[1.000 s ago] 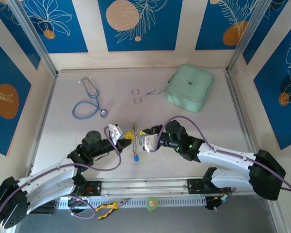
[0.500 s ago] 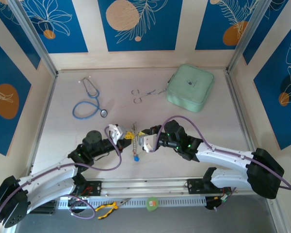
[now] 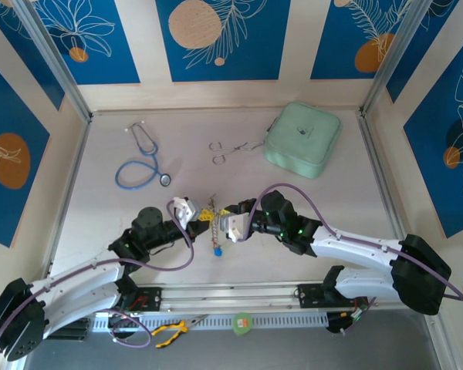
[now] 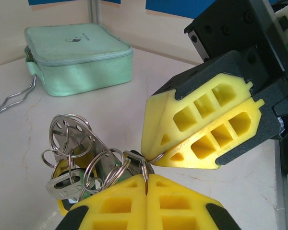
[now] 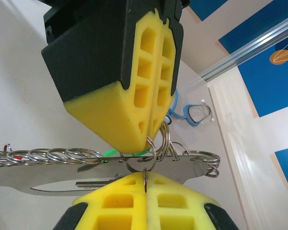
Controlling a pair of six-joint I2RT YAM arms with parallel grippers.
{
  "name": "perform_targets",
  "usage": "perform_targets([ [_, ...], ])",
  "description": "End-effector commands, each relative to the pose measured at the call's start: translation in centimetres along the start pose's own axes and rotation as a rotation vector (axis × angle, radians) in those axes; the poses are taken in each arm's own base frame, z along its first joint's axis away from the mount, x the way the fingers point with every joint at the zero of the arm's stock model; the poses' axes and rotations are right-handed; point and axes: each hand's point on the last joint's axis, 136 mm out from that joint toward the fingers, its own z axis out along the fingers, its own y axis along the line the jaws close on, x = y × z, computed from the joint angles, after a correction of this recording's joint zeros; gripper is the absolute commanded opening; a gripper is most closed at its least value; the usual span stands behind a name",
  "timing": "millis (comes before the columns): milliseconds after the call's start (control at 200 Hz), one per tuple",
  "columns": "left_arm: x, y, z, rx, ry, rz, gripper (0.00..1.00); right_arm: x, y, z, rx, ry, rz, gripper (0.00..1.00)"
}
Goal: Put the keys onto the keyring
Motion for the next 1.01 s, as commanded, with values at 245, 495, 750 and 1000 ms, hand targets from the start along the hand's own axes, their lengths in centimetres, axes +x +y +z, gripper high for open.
perform_targets([
  [245,-4.2,-1.0,-0.2,0.043,-0.141,0.029,0.00,-1.1,0.7,0.4,-0.043,-0.049,0.024,0.00],
  [495,-4.1,-0.9,-0.2,0.040,-0.145,0.030,0.00,-1.1,1.1,0.4,-0.063,-0.052,0.062,0.00],
  [750,-3.6,-0.6,-0.1,0.025,-0.128,0.031,0.00,-0.8,1.5,-0.1,-0.082,-0.057,0.159,0.00],
  [1000,-3.3,-0.2,0.3,0.009,-0.142,0.007,0.00,-0.4,2.0,0.1,-0.096,-0.065,0.250,0.00],
])
